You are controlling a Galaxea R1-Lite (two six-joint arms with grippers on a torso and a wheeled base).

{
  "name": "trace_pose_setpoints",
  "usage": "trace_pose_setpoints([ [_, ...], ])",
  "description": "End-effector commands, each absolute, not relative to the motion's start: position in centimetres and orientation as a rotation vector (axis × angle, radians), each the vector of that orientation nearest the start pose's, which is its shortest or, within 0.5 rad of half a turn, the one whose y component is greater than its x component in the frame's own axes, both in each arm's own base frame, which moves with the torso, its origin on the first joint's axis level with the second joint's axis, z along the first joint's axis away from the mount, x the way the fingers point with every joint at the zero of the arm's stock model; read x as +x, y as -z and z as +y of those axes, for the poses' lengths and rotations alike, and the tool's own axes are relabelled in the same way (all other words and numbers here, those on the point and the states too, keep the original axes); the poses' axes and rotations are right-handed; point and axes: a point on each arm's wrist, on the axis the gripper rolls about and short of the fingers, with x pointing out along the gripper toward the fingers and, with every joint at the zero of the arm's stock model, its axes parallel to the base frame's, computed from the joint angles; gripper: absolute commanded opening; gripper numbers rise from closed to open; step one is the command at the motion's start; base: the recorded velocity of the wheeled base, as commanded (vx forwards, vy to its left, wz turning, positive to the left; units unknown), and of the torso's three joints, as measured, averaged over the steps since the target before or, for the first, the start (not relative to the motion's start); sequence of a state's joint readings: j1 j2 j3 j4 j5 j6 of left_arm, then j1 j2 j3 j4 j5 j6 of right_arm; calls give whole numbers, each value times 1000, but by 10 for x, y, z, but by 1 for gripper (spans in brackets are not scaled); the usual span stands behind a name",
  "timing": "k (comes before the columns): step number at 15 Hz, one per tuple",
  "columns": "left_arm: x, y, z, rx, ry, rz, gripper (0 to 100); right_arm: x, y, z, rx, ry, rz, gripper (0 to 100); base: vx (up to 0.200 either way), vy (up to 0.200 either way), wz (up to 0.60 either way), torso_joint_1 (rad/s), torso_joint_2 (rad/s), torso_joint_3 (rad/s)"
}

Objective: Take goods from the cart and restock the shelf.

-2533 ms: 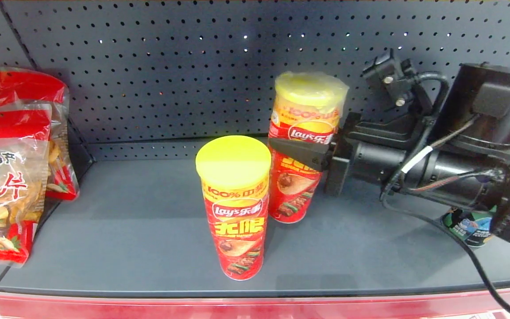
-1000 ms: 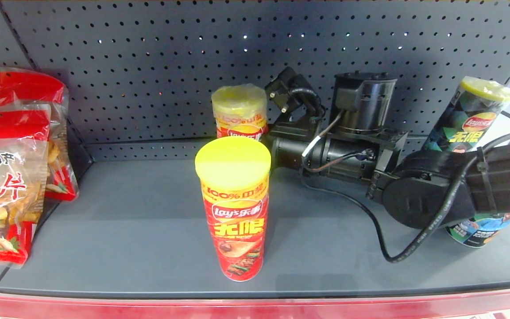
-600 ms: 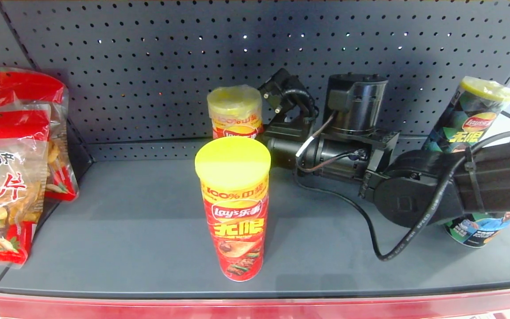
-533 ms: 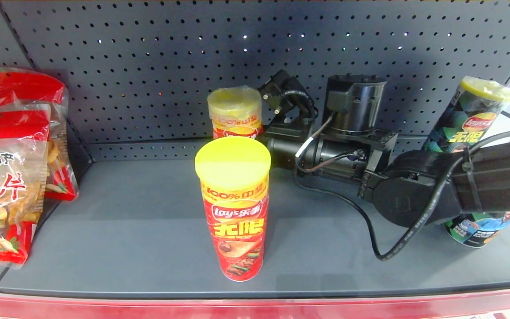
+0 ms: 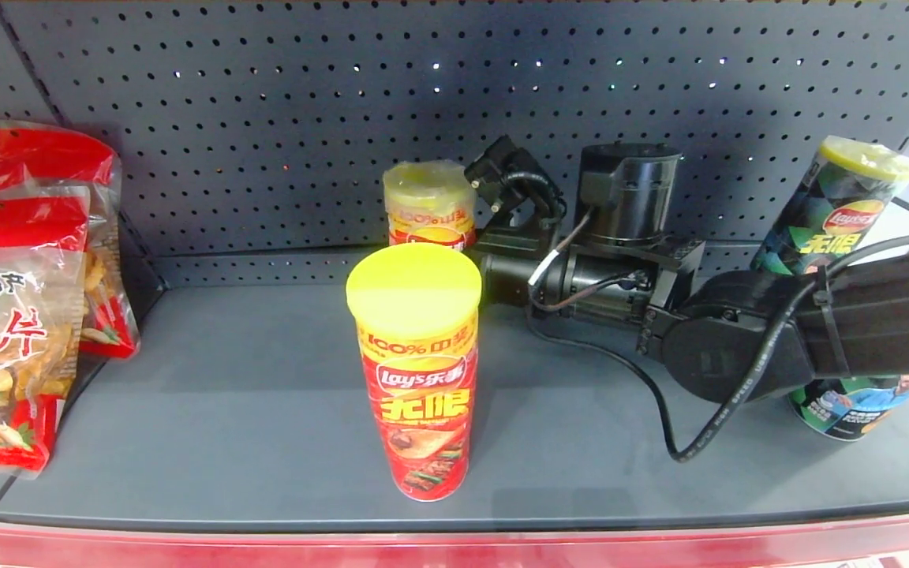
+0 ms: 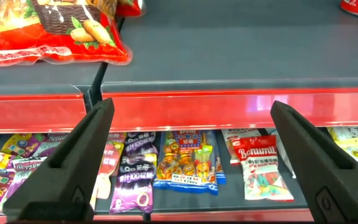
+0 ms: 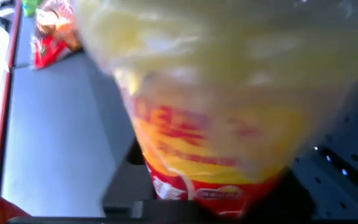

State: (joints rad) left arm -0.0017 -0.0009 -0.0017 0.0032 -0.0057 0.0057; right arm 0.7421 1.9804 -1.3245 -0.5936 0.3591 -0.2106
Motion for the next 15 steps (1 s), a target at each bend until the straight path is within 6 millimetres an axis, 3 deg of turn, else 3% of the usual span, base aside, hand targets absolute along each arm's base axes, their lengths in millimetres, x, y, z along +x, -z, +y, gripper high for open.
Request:
trace_pose_setpoints([
  [1,-23,-76,0,6,8,2,100,293,-221,280,-205,-1116,-53,100,0,0,0,0,0,0],
  [8,-23,-76,0,6,8,2,100,293,-219,263,-231,-1116,-44,100,0,0,0,0,0,0],
  [11,-23,-76,0,6,8,2,100,290,-224,237,-243,-1072,-43,100,0,0,0,0,0,0],
  [15,-23,-76,0,6,8,2,100,272,-237,185,-254,-1011,-51,100,0,0,0,0,0,0],
])
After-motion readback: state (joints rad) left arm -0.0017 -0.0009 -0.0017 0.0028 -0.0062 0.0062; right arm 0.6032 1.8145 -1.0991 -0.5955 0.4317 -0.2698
